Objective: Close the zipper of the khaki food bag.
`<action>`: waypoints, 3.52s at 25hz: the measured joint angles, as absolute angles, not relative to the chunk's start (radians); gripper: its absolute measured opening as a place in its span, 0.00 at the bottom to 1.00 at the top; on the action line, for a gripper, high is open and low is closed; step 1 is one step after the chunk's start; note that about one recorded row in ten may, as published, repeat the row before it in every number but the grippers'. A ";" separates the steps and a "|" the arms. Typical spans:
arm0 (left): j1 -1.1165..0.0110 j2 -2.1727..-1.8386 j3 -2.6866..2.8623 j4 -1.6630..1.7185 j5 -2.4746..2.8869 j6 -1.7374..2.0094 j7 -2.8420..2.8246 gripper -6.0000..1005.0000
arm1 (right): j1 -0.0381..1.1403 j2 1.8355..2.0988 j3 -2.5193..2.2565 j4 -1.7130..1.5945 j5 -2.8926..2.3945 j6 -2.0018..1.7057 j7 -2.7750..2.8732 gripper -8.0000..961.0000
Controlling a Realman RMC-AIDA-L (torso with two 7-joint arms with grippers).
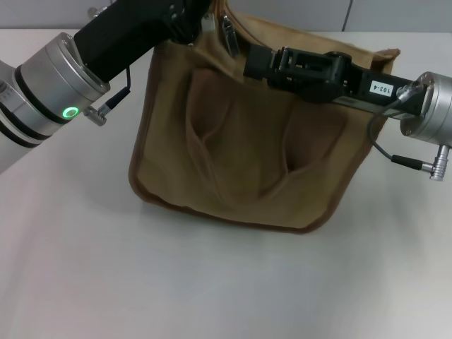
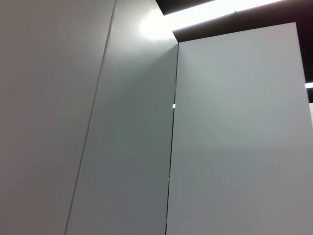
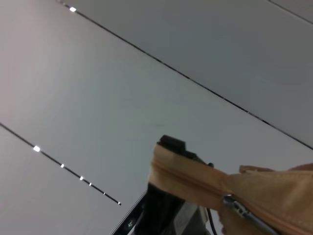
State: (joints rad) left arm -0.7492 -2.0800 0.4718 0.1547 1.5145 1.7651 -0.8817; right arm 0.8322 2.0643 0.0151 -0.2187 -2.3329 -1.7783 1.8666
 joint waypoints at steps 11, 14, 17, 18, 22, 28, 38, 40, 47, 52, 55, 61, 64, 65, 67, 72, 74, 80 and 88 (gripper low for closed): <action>-0.750 -2.080 0.481 0.144 1.517 1.801 -0.887 0.03 | 0.840 2.081 -0.035 -0.222 -2.330 -1.709 1.820 0.44; -0.752 -2.080 0.486 0.143 1.517 1.801 -0.887 0.03 | 0.833 2.082 -0.031 -0.219 -2.317 -1.691 1.768 0.44; -0.755 -2.080 0.486 0.138 1.517 1.798 -0.887 0.03 | 0.831 2.082 -0.036 -0.218 -2.288 -1.682 1.714 0.44; -0.756 -2.080 0.486 0.136 1.517 1.797 -0.886 0.03 | 0.831 2.082 -0.036 -0.218 -2.288 -1.682 1.714 0.44; -0.763 -2.080 0.487 0.131 1.517 1.790 -0.884 0.03 | 0.833 2.083 -0.031 -0.218 -2.276 -1.685 1.651 0.44; -0.772 -2.080 0.497 0.126 1.517 1.780 -0.881 0.03 | 0.848 2.083 -0.037 -0.218 -2.267 -1.685 1.602 0.43; -0.775 -2.080 0.497 0.122 1.515 1.763 -0.878 0.03 | 0.869 2.083 -0.037 -0.226 -2.261 -1.699 1.588 0.37; -0.775 -2.080 0.497 0.123 1.513 1.761 -0.878 0.03 | 0.869 2.083 -0.036 -0.228 -2.261 -1.700 1.588 0.36; -0.777 -2.080 0.497 0.123 1.511 1.751 -0.877 0.03 | 0.866 2.082 -0.031 -0.230 -2.253 -1.701 1.587 0.33; -0.777 -2.080 0.497 0.120 1.511 1.749 -0.877 0.03 | 0.855 2.080 -0.043 -0.234 -2.221 -1.701 1.574 0.30; -0.776 -2.080 0.497 0.120 1.511 1.749 -0.877 0.03 | 0.860 2.080 -0.064 -0.234 -2.221 -1.701 1.572 0.28; -0.773 -2.080 0.495 0.120 1.511 1.751 -0.877 0.03 | 0.869 2.082 -0.114 -0.233 -2.212 -1.692 1.573 0.03; -0.770 -2.080 0.495 0.120 1.510 1.754 -0.877 0.03 | 0.853 2.083 -0.110 -0.231 -2.197 -1.700 1.572 0.01; -0.770 -2.080 0.495 0.120 1.510 1.754 -0.877 0.03 | 0.853 2.083 -0.110 -0.231 -2.197 -1.700 1.572 0.01; -0.767 -2.080 0.495 0.119 1.510 1.755 -0.877 0.03 | 0.844 2.082 -0.112 -0.231 -2.186 -1.708 1.572 0.01; -0.762 -2.080 0.494 0.118 1.509 1.756 -0.878 0.03 | 0.832 2.081 -0.112 -0.232 -2.185 -1.756 1.572 0.01; -0.757 -2.080 0.491 0.118 1.509 1.757 -0.879 0.03 | 0.823 2.079 -0.114 -0.234 -2.184 -1.781 1.572 0.00; -0.737 -2.080 0.483 0.122 1.507 1.758 -0.879 0.03 | 0.791 2.078 -0.111 -0.255 -2.184 -1.803 1.577 0.00; -0.690 -2.076 0.457 0.131 1.475 1.754 -0.880 0.03 | 0.747 2.077 -0.105 -0.282 -2.182 -1.805 1.594 0.01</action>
